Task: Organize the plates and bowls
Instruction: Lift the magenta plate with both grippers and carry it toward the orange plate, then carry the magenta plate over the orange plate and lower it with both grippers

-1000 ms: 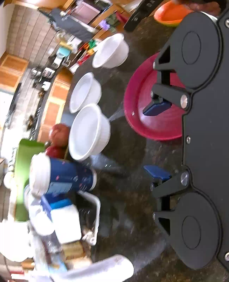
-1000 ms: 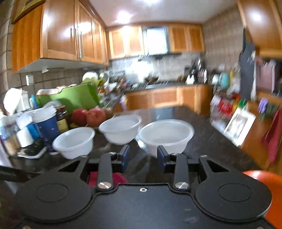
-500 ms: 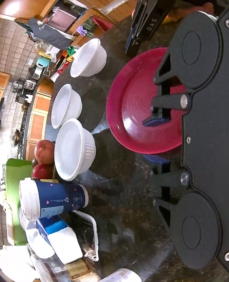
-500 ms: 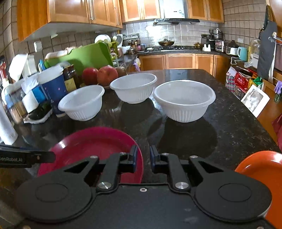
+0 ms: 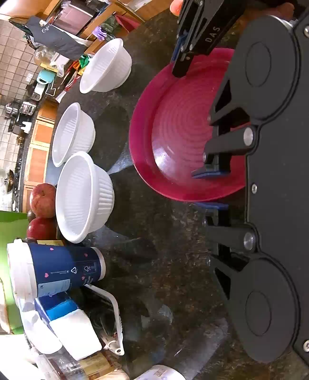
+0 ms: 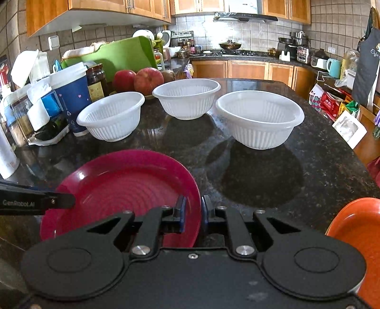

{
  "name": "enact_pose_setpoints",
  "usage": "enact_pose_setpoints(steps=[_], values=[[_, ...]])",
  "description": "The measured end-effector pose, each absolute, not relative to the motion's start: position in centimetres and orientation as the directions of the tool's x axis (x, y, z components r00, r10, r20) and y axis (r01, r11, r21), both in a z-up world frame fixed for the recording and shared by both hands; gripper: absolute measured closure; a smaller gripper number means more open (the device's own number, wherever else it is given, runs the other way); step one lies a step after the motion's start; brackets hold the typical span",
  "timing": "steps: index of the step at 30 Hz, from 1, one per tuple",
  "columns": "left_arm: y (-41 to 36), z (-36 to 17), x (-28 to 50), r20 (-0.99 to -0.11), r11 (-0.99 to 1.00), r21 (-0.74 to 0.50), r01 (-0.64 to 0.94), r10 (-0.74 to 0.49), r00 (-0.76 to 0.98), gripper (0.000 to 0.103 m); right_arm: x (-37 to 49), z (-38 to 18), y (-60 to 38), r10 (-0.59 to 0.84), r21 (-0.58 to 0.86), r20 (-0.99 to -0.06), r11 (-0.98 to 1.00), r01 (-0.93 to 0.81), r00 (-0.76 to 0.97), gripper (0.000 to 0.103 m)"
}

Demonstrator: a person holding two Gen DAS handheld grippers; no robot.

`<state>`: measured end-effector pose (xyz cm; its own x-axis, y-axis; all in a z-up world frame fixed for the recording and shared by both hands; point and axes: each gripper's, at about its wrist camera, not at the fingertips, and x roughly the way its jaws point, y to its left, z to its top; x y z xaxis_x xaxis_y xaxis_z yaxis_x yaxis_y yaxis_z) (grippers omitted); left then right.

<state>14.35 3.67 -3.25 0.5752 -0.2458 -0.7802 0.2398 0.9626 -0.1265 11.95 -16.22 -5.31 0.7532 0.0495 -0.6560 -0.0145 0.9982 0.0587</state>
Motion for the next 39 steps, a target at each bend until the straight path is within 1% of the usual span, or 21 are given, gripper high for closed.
enact_pose_setpoints(steps=[4, 13, 26, 39], values=[[3.7, -3.2, 14.4, -0.780, 0.963, -0.122, 0.242, -0.244, 0.576, 0.077, 12.1, -5.6, -16.2, 0.041, 0.060, -0.666, 0.998, -0.001, 0.745, 0.091], [3.4, -3.1, 14.3, -0.785, 0.959, -0.110, 0.262, -0.246, 0.568, 0.077, 11.9, -5.4, -15.9, 0.007, 0.052, -0.664, 0.998, 0.036, 0.747, 0.092], [4.4, -1.9, 12.7, -0.766, 0.947, -0.107, 0.303, -0.273, 0.582, 0.077, 9.5, -4.1, -14.1, -0.055, 0.011, -0.633, 0.997, 0.080, 0.772, 0.092], [5.0, -0.7, 11.2, -0.741, 0.922, -0.102, 0.373, -0.320, 0.590, 0.077, 6.1, -3.1, -12.7, -0.122, 0.007, -0.589, 0.988, 0.155, 0.799, 0.092]])
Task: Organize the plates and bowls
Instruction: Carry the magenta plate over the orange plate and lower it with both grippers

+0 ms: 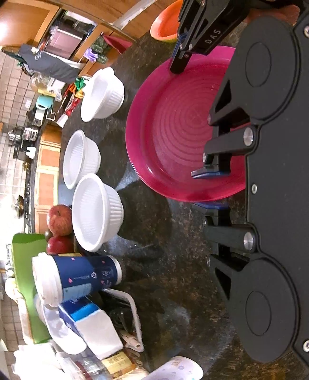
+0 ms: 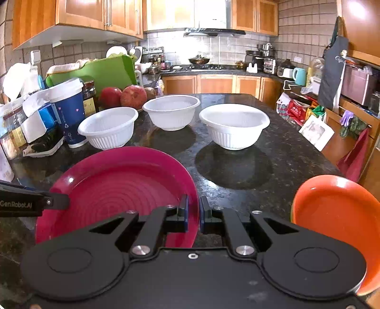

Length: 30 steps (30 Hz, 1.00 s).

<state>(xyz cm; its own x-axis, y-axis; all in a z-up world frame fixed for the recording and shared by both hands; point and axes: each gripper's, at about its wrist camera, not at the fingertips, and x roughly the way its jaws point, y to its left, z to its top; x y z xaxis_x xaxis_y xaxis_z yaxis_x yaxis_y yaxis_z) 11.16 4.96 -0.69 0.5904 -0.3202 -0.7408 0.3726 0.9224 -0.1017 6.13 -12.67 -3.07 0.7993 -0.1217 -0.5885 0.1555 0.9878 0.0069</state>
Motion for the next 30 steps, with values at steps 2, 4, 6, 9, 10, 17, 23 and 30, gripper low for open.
enact_pose_setpoints(steps=[2, 4, 6, 9, 10, 17, 23, 30], values=[[4.6, -0.4, 10.9, -0.735, 0.919, -0.099, 0.382, -0.326, 0.594, 0.077, 5.6, -2.8, -12.9, -0.129, 0.012, -0.579, 0.986, 0.166, 0.805, 0.092], [4.1, -0.1, 10.6, -0.729, 0.915, -0.095, 0.392, -0.332, 0.599, 0.077, 5.1, -2.5, -13.4, -0.134, 0.018, -0.571, 0.984, 0.176, 0.810, 0.092], [3.5, 0.2, 10.4, -0.722, 0.912, -0.091, 0.400, -0.337, 0.604, 0.077, 4.7, -2.2, -13.8, -0.143, 0.022, -0.561, 0.982, 0.187, 0.815, 0.092], [2.2, 0.7, 9.9, -0.713, 0.906, -0.085, 0.415, -0.346, 0.610, 0.077, 3.9, -1.7, -15.0, -0.158, 0.027, -0.547, 0.978, 0.205, 0.822, 0.092], [1.6, 0.8, 9.7, -0.709, 0.904, -0.084, 0.419, -0.350, 0.612, 0.077, 3.6, -1.6, -15.5, -0.162, 0.027, -0.543, 0.977, 0.210, 0.824, 0.092], [-3.3, 1.5, 8.4, -0.694, 0.893, -0.091, 0.441, -0.374, 0.615, 0.077, 1.1, -0.3, -20.4, -0.192, 0.014, -0.523, 0.972, 0.234, 0.830, 0.092], [-8.3, 1.5, 7.3, -0.687, 0.881, -0.098, 0.463, -0.396, 0.609, 0.077, -1.4, 0.4, -25.7, -0.228, -0.002, -0.513, 0.964, 0.265, 0.827, 0.092], [-13.4, 0.7, 6.2, -0.694, 0.874, -0.084, 0.479, -0.397, 0.601, 0.077, -3.5, -0.2, -31.7, -0.259, -0.003, -0.528, 0.953, 0.303, 0.809, 0.092]])
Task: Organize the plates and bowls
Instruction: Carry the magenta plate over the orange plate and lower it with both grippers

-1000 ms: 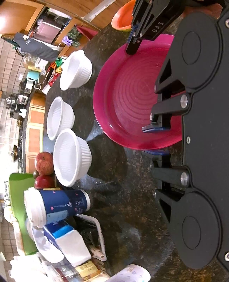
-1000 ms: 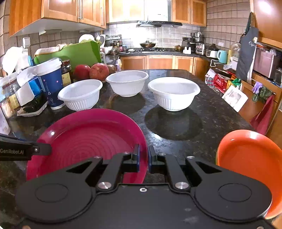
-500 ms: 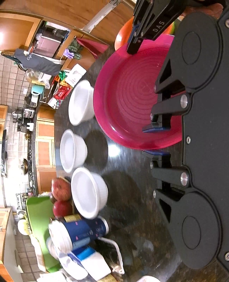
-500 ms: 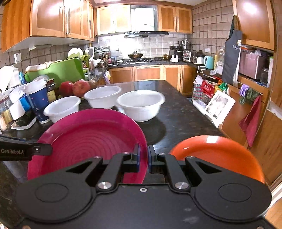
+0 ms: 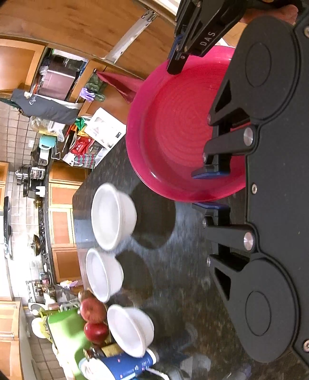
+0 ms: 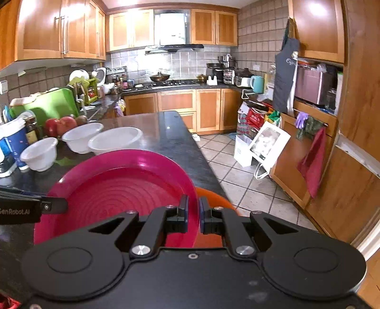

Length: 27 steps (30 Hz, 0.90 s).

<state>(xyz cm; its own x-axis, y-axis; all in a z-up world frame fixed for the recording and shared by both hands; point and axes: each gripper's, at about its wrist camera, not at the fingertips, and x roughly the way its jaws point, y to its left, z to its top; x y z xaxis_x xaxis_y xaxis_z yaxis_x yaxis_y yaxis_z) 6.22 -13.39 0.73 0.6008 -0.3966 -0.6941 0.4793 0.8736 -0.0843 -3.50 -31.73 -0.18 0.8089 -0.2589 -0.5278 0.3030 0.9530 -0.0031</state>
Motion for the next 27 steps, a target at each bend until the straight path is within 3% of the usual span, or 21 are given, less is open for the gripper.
enact_pose_setpoints(steps=[24, 27], values=[[-18.8, -1.7, 5.0, -0.748, 0.931, -0.051, 0.361, -0.276, 0.604, 0.077, -1.2, -3.3, -37.7, -0.158, 0.014, -0.591, 0.978, 0.207, 0.791, 0.092], [-19.0, -1.9, 5.0, -0.747, 0.932, -0.053, 0.359, -0.275, 0.605, 0.068, -1.3, -3.3, -37.9, -0.160, 0.010, -0.593, 0.978, 0.206, 0.789, 0.090]])
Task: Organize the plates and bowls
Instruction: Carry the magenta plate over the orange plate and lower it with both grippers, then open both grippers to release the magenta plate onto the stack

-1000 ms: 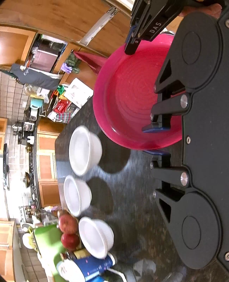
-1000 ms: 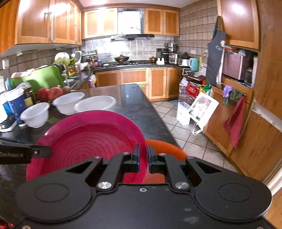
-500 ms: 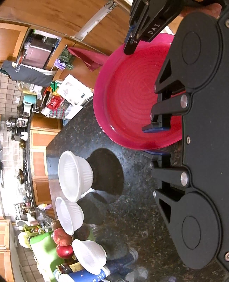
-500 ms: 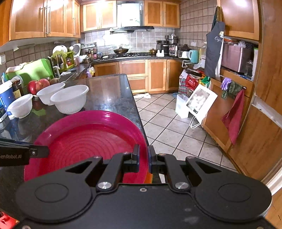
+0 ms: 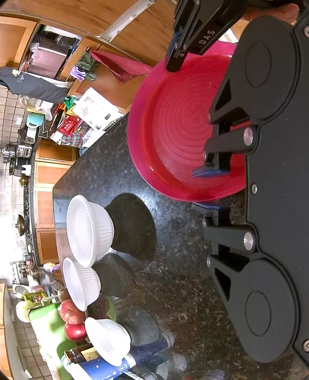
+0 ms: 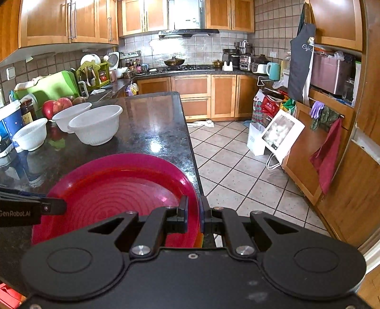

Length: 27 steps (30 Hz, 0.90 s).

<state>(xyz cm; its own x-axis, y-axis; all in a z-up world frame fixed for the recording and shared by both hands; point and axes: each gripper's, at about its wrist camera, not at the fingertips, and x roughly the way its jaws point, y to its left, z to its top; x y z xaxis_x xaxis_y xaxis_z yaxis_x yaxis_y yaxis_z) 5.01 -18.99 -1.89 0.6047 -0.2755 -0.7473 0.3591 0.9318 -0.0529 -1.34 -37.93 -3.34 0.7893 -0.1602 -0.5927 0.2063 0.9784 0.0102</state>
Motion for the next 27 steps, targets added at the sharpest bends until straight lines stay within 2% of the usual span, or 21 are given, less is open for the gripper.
enact_pose_setpoints(steps=[2, 3, 5, 9, 20, 27], values=[[-19.0, -1.9, 5.0, -0.744, 0.933, -0.063, 0.355, -0.281, 0.606, 0.065, -1.3, -3.5, -37.8, -0.163, 0.005, -0.597, 0.978, 0.207, 0.786, 0.086], [-18.9, -1.9, 4.9, -0.741, 0.934, -0.067, 0.351, -0.282, 0.609, 0.057, -1.3, -3.6, -37.7, -0.163, 0.003, -0.597, 0.979, 0.206, 0.785, 0.085], [-18.7, -1.8, 4.8, -0.730, 0.936, -0.079, 0.342, -0.288, 0.620, 0.048, -1.5, -3.6, -37.5, -0.167, -0.003, -0.592, 0.979, 0.205, 0.789, 0.085], [-18.2, -1.5, 4.7, -0.718, 0.939, -0.098, 0.330, -0.296, 0.630, 0.048, -1.6, -3.5, -37.3, -0.169, -0.014, -0.570, 0.981, 0.196, 0.804, 0.075], [-16.5, -0.9, 4.0, -0.704, 0.955, -0.079, 0.287, -0.258, 0.662, 0.048, -2.1, -2.3, -36.8, -0.155, 0.033, -0.520, 0.979, 0.201, 0.840, 0.073], [-13.6, -0.3, 3.5, -0.677, 0.964, -0.065, 0.257, -0.232, 0.698, 0.047, -2.3, -1.7, -34.9, -0.118, 0.037, -0.497, 0.987, 0.157, 0.860, 0.065]])
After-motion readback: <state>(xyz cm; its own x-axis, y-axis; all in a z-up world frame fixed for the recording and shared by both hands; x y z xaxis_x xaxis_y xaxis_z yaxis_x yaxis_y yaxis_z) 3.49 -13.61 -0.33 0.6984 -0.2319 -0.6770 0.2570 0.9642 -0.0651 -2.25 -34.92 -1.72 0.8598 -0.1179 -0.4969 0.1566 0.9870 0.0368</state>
